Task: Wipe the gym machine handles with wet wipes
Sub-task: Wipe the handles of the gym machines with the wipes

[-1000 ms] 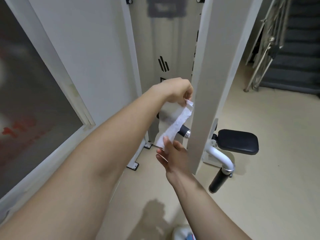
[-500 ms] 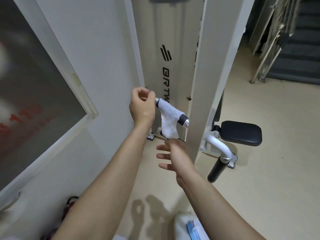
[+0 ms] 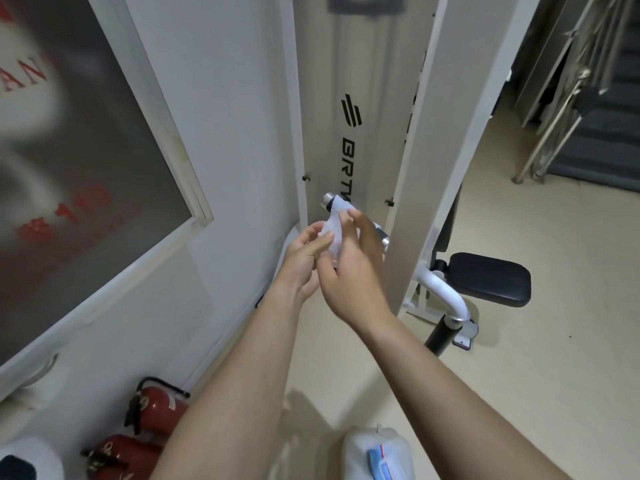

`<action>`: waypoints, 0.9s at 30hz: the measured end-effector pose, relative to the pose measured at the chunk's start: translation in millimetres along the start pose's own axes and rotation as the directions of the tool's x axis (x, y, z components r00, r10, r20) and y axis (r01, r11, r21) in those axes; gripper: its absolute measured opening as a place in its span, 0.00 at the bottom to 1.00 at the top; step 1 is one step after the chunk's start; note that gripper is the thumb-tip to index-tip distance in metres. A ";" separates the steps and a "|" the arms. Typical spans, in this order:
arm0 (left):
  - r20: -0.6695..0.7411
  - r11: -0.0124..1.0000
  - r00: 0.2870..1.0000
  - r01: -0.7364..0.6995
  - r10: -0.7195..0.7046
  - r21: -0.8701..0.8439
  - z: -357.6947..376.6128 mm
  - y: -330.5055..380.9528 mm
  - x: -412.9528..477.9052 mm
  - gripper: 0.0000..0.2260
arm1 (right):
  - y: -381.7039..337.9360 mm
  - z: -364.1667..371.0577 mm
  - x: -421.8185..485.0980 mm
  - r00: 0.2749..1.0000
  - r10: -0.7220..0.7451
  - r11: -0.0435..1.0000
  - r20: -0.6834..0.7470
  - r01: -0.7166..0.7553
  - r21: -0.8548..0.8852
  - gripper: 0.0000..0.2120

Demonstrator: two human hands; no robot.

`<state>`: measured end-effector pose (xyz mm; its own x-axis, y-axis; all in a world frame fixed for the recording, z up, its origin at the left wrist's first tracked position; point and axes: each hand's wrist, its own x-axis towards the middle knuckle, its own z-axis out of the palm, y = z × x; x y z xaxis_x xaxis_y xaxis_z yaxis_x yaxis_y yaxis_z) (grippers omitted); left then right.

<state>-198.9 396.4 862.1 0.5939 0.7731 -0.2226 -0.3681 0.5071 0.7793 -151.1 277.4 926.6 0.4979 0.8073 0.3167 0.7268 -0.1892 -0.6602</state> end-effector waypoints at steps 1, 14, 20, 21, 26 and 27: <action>-0.003 1.000 1.000 -0.005 0.005 0.017 -1.4 1.3 0.6 0.10 | 1.1 4.4 12.7 1.000 0.005 0.993 -0.006 -0.006 -0.116 0.27; -0.038 0.913 0.997 0.073 -0.063 0.402 0.0 1.6 41.8 0.11 | 16.1 27.7 84.4 0.969 0.180 0.816 -0.171 -0.244 -0.524 0.17; -0.184 0.826 0.981 0.050 0.066 0.561 -1.1 0.7 64.3 0.06 | 17.8 20.9 101.0 0.966 0.256 0.836 -0.035 -0.239 -0.495 0.14; -0.203 0.820 0.975 0.045 0.087 0.570 -0.4 -0.1 66.7 0.06 | 18.1 23.5 99.2 0.971 0.230 0.839 -0.059 -0.229 -0.493 0.13; -0.292 0.893 0.955 0.096 0.041 0.440 17.2 5.6 68.7 0.15 | 19.2 34.1 89.5 0.977 0.148 0.853 -0.154 -0.205 -0.481 0.15; -0.295 0.920 0.956 0.113 0.002 0.374 22.6 8.2 67.6 0.13 | 19.2 34.9 88.7 0.978 0.141 0.848 -0.155 -0.200 -0.491 0.15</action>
<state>-145.6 444.3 866.7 0.3560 0.8522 -0.3834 -0.0041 0.4116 0.9113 -109.4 364.8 918.2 0.6629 0.6759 0.3220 0.7487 -0.5969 -0.2884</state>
